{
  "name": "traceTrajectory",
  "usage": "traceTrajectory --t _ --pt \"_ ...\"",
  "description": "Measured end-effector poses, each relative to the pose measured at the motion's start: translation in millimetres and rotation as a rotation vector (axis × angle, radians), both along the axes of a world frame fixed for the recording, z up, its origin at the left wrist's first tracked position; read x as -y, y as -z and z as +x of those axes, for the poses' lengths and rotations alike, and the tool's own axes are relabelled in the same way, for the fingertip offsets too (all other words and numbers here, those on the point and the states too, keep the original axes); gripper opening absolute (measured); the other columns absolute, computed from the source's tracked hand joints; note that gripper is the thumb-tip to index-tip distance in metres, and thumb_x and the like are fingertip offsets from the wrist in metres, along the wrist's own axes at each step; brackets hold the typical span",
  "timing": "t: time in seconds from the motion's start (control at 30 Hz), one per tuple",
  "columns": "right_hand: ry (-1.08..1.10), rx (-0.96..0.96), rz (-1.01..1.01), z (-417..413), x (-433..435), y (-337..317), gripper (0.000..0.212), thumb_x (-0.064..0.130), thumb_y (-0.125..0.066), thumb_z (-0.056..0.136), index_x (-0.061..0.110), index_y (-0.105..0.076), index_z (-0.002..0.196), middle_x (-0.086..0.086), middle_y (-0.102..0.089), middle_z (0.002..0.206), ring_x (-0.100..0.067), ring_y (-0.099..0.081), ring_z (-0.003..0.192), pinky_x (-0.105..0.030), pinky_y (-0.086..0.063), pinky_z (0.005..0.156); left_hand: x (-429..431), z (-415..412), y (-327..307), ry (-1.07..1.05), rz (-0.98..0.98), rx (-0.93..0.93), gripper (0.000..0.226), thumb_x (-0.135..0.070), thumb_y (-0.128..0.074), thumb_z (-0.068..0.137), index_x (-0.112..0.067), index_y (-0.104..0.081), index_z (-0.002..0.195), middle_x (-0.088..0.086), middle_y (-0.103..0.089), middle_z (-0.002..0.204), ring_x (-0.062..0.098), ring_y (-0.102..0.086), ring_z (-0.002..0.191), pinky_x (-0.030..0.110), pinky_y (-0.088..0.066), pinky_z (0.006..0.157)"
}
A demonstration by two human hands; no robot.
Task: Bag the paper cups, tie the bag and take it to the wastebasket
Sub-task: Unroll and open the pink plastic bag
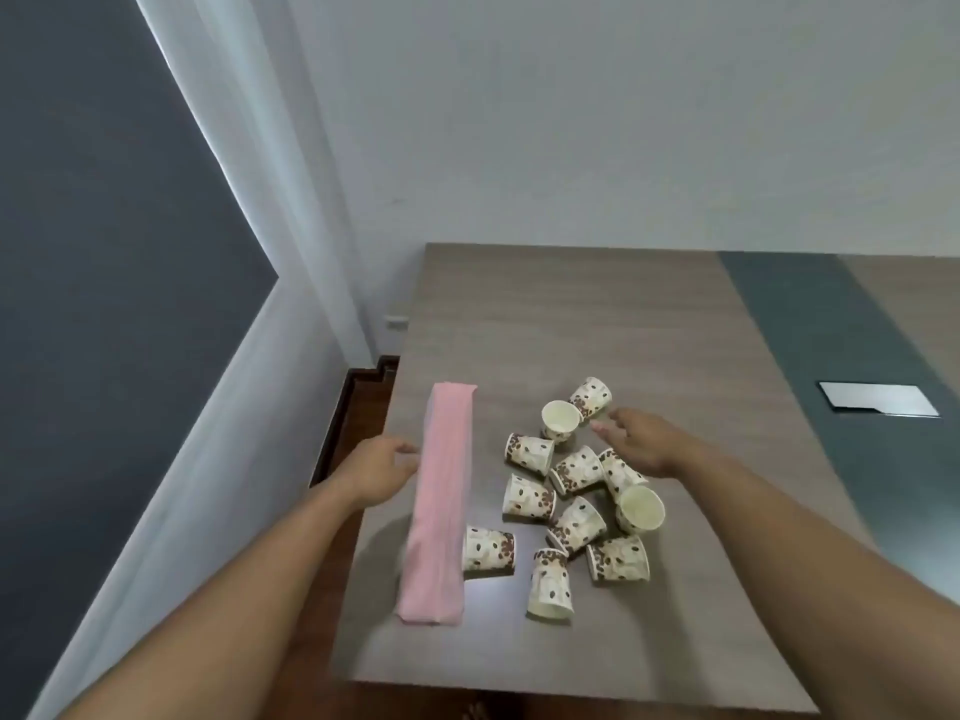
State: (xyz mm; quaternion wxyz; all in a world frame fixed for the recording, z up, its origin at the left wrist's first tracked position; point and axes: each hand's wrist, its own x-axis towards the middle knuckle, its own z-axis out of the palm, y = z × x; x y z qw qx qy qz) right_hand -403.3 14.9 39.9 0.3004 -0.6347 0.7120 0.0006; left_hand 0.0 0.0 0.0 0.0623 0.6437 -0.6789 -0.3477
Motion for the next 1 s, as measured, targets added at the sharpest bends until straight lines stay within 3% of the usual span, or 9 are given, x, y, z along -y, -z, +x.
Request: traceTrajectory --t 0.2,0.37,0.47,0.57,0.63,0.7,0.77,0.87,1.0 --pt "-0.026 0.034 0.065 27.6 -26.6 43.5 0.059 0.053 -0.049 0.113 0.01 -0.056 0.152 -0.014 -0.064 0.152 -0.034 -0.059 0.14 -0.043 -0.047 0.114 -41.2 7.7 53.0 -0.103 0.078 -0.078 0.03 -0.023 -0.067 0.109 -0.008 -0.077 0.134 0.006 -0.078 0.133 0.016 -0.069 0.108 0.022 -0.046 0.091" --pt "-0.083 0.111 0.063 78.8 -46.3 80.1 0.052 0.048 -0.062 0.108 0.014 -0.061 0.148 -0.004 -0.071 0.139 -0.028 -0.068 0.126 -0.038 -0.05 0.101 -86.5 17.7 103.1 -0.233 0.119 -0.131 0.008 -0.022 -0.07 0.107 -0.024 -0.077 0.105 -0.007 -0.077 0.105 0.015 -0.07 0.094 0.013 -0.047 0.07" --pt "-0.129 0.179 0.061 118.1 -58.9 104.9 0.042 0.041 -0.066 0.108 0.015 -0.068 0.141 -0.003 -0.075 0.133 -0.026 -0.071 0.12 -0.032 -0.05 0.097 -112.1 28.0 131.5 -0.277 0.151 -0.159 0.014 -0.016 -0.073 0.105 -0.027 -0.076 0.099 -0.008 -0.077 0.102 0.016 -0.072 0.091 0.024 -0.051 0.078" --pt "-0.183 0.228 0.109 152.2 -70.0 132.5 0.033 0.038 -0.066 0.107 0.019 -0.073 0.133 0.0 -0.077 0.125 -0.022 -0.072 0.113 -0.037 -0.056 0.099 -127.8 32.6 155.2 -0.316 0.192 -0.162 0.013 -0.011 -0.073 0.102 -0.019 -0.081 0.107 -0.005 -0.08 0.105 0.01 -0.073 0.086 0.02 -0.054 0.075" --pt "-0.218 0.249 0.162 171.1 -79.3 150.8 0.028 0.034 -0.067 0.106 0.018 -0.076 0.128 -0.002 -0.079 0.123 -0.024 -0.073 0.113 -0.038 -0.056 0.099 -138.1 31.2 171.0 -0.328 0.21 -0.177 0.019 -0.009 -0.072 0.1 -0.02 -0.082 0.112 -0.003 -0.082 0.113 0.01 -0.075 0.093 0.027 -0.06 0.084" --pt "-0.249 0.261 0.211 186.7 -89.1 168.6 0.031 0.03 -0.067 0.106 0.016 -0.075 0.132 -0.006 -0.077 0.13 -0.026 -0.072 0.12 -0.037 -0.055 0.104 -147.8 28.2 186.2 -0.316 0.211 -0.213 0.026 -0.006 -0.074 0.098 -0.02 -0.08 0.119 -0.001 -0.08 0.122 0.017 -0.075 0.109 0.037 -0.061 0.102" --pt "-0.281 0.247 0.254 197.6 -99.5 188.5 0.039 0.031 -0.065 0.107 0.017 -0.069 0.143 -0.007 -0.069 0.145 -0.027 -0.066 0.132 -0.037 -0.05 0.112 -155.4 23.5 198.5 -0.299 0.215 -0.241 0.035 0.001 -0.076 0.096 -0.017 -0.078 0.126 0.002 -0.075 0.13 0.021 -0.072 0.118 0.039 -0.057 0.11" --pt "-0.354 0.206 0.301 205.7 -115.4 217.3 0.053 0.033 -0.06 0.109 0.019 -0.053 0.16 -0.005 -0.049 0.169 -0.028 -0.048 0.154 -0.041 -0.039 0.127 -164.2 20.0 215.2 -0.219 0.16 -0.213 0.046 -0.001 -0.078 0.093 -0.014 -0.074 0.137 0.0 -0.066 0.134 0.019 -0.067 0.124 0.037 -0.054 0.114" --pt "-0.422 0.192 0.218 209.6 -131.8 240.9 0.062 0.025 -0.057 0.104 0.012 -0.047 0.164 -0.004 -0.033 0.179 -0.027 -0.039 0.161 -0.047 -0.042 0.127 -173.4 18.4 235.5 -0.129 0.022 -0.114 0.051 -0.009 -0.087 0.088 -0.016 -0.073 0.137 -0.005 -0.057 0.135 0.012 -0.056 0.126 0.027 -0.049 0.109"
